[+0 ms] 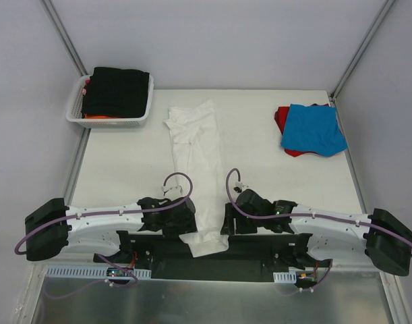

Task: Fold and stack the t-shirts

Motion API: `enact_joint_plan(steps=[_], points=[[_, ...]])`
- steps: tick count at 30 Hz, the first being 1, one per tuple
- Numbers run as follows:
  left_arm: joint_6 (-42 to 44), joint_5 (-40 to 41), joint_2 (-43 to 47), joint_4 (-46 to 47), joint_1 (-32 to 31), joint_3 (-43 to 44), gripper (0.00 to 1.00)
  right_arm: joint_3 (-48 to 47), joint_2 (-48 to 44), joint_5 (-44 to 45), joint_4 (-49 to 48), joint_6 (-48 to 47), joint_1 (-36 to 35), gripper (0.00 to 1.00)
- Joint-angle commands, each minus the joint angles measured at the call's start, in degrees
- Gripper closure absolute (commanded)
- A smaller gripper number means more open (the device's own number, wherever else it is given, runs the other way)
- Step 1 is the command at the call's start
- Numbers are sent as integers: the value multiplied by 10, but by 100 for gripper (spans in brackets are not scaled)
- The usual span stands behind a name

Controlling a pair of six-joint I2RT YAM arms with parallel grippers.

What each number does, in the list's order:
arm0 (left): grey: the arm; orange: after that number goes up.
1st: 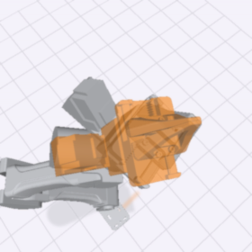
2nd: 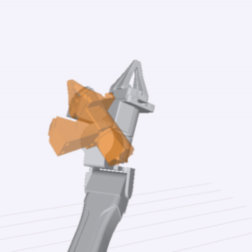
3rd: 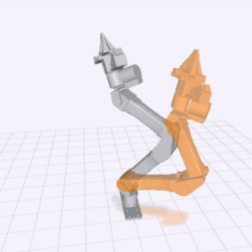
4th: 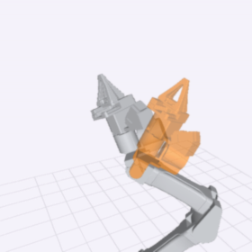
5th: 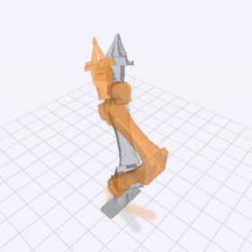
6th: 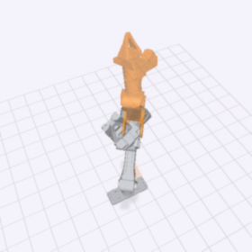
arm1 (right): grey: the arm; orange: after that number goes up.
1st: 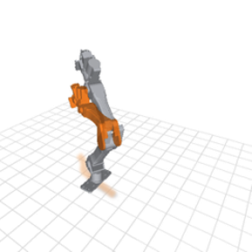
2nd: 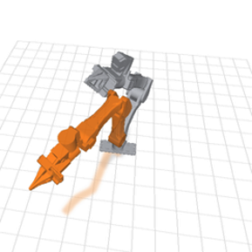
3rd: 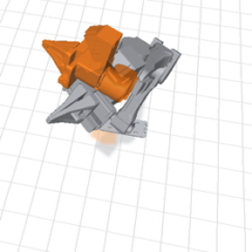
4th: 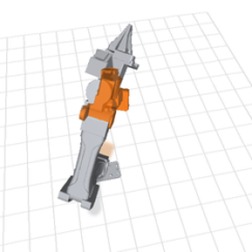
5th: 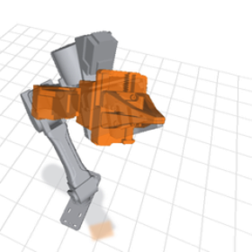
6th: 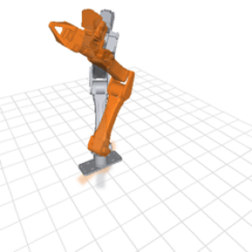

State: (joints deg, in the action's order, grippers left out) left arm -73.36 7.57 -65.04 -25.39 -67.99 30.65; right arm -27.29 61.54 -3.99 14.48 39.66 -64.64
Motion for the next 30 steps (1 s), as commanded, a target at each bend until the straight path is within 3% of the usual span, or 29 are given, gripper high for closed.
enact_joint_plan(steps=[1, 5, 11, 19, 20, 21, 22, 24, 26, 27, 30], points=[[-8, 0, -5, 44, -7, -18, 28, -16, 20, -15, -49, 11, 1, 32], [-1, -3, -20, 52, -7, -10, 28, -24, 59, -15, -51, 4, 1, 33], [15, 0, -40, 53, -7, 11, 28, -46, 107, -30, -63, -3, 1, 42], [41, 1, -64, 53, -6, 45, 33, -58, 117, -31, -51, -10, 1, 59], [42, 0, -66, 53, -6, 48, 37, -58, 115, -31, -50, -11, 1, 59], [47, 0, -67, 53, -6, 51, 67, -60, 113, -30, -45, -12, 1, 61], [49, 0, -66, 51, -6, 59, 85, -61, 109, -29, -37, -14, 1, 61], [53, 2, -61, 44, -3, 64, 100, -67, 101, -24, -26, -16, 1, 64], [53, 3, -57, 38, 0, 69, 100, -73, 88, -19, -11, -20, 0, 78], [54, 4, -56, 36, 2, 70, 100, -76, 86, -11, -5, -21, 1, 99], [54, 3, -59, 34, 4, 71, 100, -82, 84, -3, 13, -25, 1, 99]])
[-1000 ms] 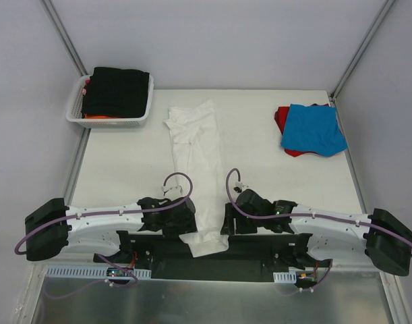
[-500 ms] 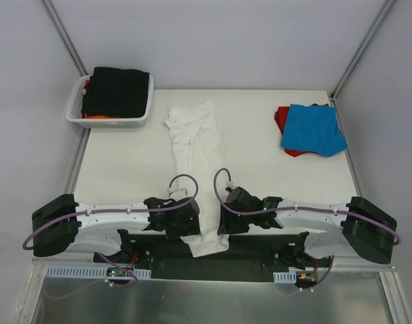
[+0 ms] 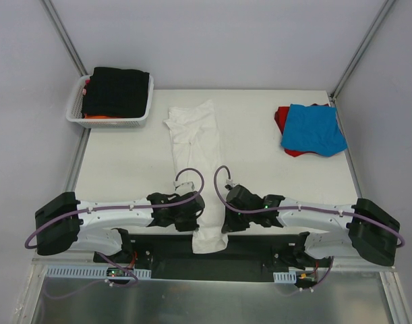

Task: Fold and stack the t-shirts

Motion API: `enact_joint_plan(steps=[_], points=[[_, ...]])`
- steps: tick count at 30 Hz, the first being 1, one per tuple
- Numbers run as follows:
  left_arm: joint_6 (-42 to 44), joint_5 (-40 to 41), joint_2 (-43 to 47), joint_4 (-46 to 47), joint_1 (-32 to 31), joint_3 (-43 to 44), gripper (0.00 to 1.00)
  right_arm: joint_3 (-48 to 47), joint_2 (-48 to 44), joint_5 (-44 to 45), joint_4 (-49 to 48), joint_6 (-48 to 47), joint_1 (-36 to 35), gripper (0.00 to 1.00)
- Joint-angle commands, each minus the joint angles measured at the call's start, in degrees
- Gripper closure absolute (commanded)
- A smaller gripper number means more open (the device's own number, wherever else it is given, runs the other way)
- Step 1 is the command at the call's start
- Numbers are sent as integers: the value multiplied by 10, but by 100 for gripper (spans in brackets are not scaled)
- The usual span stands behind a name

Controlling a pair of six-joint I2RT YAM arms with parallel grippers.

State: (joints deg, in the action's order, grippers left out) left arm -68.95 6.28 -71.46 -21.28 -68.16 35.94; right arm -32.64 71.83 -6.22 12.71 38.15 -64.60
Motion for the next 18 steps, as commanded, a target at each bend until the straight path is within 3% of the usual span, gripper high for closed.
enact_joint_plan(steps=[1, 9, 11, 18], points=[[10, 15, 4, -8, 6, 20, 100, -29, -18, 18, 33, -10, 1, 99], [11, 9, 10, -19, 6, 25, 100, -37, -18, 16, 49, -18, 1, 99], [14, 9, 18, -35, 12, 33, 94, -52, -11, 8, 60, -24, 6, 99], [51, -13, 26, -62, 75, 64, 96, -109, 33, -17, 82, -56, 49, 99]])
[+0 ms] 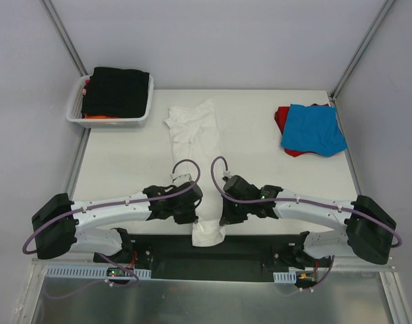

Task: Fold and stack the t-shirts

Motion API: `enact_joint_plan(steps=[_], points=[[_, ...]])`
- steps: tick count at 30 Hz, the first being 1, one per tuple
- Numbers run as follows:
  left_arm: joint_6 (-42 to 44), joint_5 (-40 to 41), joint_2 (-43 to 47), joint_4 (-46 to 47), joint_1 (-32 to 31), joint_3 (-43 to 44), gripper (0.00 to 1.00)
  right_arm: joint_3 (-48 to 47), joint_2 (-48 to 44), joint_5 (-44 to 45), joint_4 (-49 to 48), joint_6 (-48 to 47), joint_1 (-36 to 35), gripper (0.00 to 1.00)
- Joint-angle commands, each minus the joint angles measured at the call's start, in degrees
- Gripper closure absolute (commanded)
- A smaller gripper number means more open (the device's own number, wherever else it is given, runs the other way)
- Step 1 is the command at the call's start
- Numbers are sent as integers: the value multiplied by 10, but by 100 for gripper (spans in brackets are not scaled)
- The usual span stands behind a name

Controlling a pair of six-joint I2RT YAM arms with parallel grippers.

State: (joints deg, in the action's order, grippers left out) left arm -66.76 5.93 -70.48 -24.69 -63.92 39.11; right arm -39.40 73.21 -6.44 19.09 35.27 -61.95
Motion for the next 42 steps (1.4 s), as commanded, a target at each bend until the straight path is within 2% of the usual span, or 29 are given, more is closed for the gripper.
enact_joint_plan(steps=[1, 9, 19, 23, 32, 39, 42], points=[[35, -19, 13, -29, 41, 38, 97, -46, 25, -18, 19, -36, 27, 99], [113, -72, -22, -35, 135, 77, 97, -110, 71, -47, 38, -74, 85, 99], [190, -125, -113, -40, 207, 146, 99, -201, 148, -105, 87, -138, 157, 99], [192, -146, -116, -39, 208, 154, 100, -184, 134, -116, 89, -136, 158, 99], [180, -154, -65, -40, 208, 97, 100, -88, 35, -118, 83, -107, 155, 99], [156, -147, -9, -40, 196, 51, 100, -60, 15, -103, 95, -104, 123, 99], [145, -136, 1, -41, 170, 33, 100, -60, 19, -97, 96, -99, 104, 99]])
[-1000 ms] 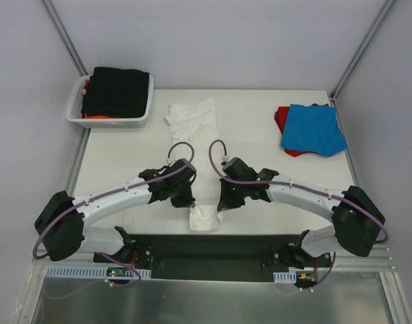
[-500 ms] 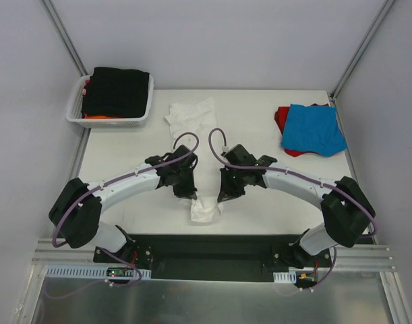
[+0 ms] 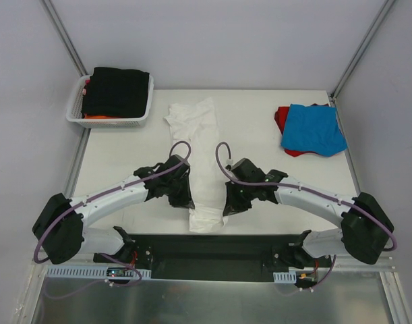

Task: Fold and stack the t-shirts

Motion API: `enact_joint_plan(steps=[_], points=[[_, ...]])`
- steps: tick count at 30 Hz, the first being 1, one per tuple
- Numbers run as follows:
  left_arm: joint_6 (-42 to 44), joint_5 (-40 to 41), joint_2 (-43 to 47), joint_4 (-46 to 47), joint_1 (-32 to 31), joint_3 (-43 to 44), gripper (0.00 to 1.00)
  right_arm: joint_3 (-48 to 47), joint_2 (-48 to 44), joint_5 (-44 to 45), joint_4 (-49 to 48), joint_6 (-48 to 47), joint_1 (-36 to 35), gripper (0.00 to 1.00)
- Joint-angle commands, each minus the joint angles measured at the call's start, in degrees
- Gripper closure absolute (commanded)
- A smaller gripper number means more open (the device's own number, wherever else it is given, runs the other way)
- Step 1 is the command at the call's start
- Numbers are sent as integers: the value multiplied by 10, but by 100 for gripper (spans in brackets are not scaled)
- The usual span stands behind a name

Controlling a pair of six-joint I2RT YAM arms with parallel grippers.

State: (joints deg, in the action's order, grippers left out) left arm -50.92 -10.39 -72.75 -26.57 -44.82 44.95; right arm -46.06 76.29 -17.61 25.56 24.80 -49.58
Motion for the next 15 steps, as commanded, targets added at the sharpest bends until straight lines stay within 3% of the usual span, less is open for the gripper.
enact_joint_plan(steps=[1, 6, 8, 9, 10, 11, 12, 13, 15], points=[[-24, 30, 24, -22, -37, -28, 100, 5, -7, 16, 30, 8, -26, 99], [-61, 51, 28, -21, -93, -50, 100, 9, -1, 28, 27, 20, -60, 99], [-80, 58, 29, -21, -117, -54, 99, 16, 0, 30, 25, 27, -68, 95], [-85, 60, 27, -21, -124, -55, 98, 19, 0, 30, 24, 28, -71, 87], [-94, 63, 26, -21, -131, -57, 95, 21, 0, 28, 24, 32, -75, 59], [-99, 65, 25, -21, -137, -59, 90, 26, 0, 29, 21, 33, -80, 46], [-103, 66, 24, -22, -150, -62, 82, 29, -1, 31, 22, 36, -84, 37], [-110, 68, 25, -22, -156, -64, 62, 32, -3, 39, 24, 39, -87, 26], [-110, 72, 30, -22, -170, -63, 45, 34, -16, 49, 26, 45, -93, 23]])
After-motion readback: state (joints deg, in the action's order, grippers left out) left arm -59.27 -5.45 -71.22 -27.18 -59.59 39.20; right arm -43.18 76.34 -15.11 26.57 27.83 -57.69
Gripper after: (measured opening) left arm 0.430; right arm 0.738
